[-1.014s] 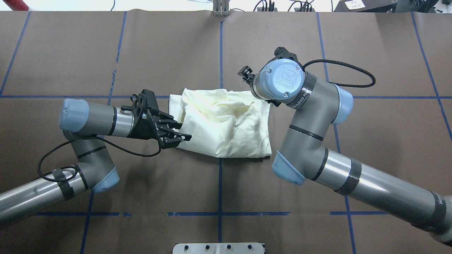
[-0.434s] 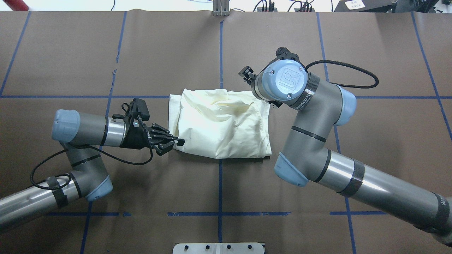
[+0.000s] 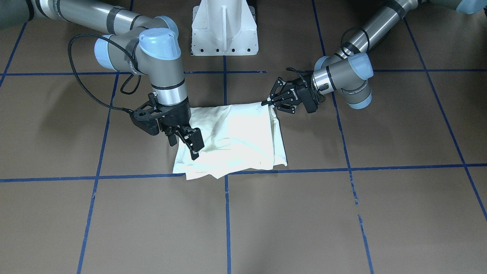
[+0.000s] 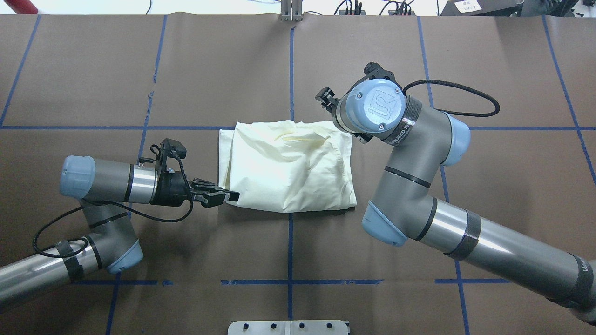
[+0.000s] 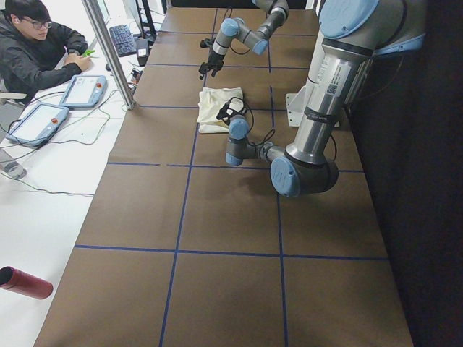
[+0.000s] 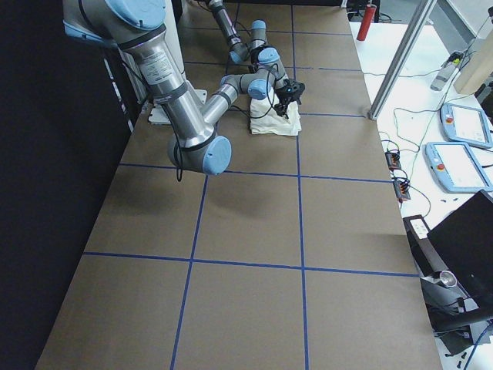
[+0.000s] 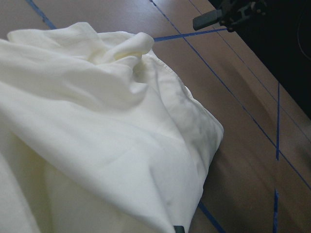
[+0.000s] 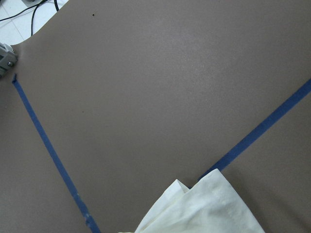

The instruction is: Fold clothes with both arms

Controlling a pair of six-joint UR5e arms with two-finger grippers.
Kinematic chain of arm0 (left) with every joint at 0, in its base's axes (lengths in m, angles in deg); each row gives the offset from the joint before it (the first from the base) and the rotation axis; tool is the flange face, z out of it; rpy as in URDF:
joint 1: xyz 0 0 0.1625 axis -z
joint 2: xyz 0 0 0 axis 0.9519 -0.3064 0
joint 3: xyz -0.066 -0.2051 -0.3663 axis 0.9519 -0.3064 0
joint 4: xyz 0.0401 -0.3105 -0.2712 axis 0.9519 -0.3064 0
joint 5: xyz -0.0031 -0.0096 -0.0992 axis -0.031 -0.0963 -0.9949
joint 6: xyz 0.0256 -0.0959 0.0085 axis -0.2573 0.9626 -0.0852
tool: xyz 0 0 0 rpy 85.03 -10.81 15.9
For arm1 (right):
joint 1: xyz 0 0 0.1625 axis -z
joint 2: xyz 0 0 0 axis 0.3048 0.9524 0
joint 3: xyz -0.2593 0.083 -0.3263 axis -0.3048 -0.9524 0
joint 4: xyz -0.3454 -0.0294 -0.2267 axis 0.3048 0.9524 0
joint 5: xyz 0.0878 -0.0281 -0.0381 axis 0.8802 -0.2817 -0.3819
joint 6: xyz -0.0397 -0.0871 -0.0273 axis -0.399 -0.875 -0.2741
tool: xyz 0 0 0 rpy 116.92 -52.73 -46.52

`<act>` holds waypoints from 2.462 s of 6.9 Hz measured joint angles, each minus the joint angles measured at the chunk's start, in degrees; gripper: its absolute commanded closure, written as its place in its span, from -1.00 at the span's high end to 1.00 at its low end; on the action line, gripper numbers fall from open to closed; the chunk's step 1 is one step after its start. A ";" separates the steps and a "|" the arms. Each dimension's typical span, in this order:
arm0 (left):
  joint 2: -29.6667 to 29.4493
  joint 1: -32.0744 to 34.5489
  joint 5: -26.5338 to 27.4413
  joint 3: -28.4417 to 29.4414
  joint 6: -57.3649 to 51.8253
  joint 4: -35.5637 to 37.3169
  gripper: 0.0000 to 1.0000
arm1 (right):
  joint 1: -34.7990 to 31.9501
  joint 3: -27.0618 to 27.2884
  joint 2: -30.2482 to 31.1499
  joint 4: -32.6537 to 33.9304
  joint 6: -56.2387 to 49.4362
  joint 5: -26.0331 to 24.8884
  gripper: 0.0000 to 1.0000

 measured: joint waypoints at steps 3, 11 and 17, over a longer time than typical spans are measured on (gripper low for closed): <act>0.07 -0.15 -0.09 -0.41 4.29 0.42 0.63 | 0.00 -0.07 0.04 -0.02 0.00 0.03 1.00; 1.52 -0.30 0.33 0.02 4.67 1.89 -0.98 | -0.08 -0.08 0.07 0.01 -0.09 0.03 1.00; 2.65 -0.34 1.39 -0.49 4.90 2.09 0.83 | -0.09 0.32 0.13 0.03 -0.06 0.30 1.00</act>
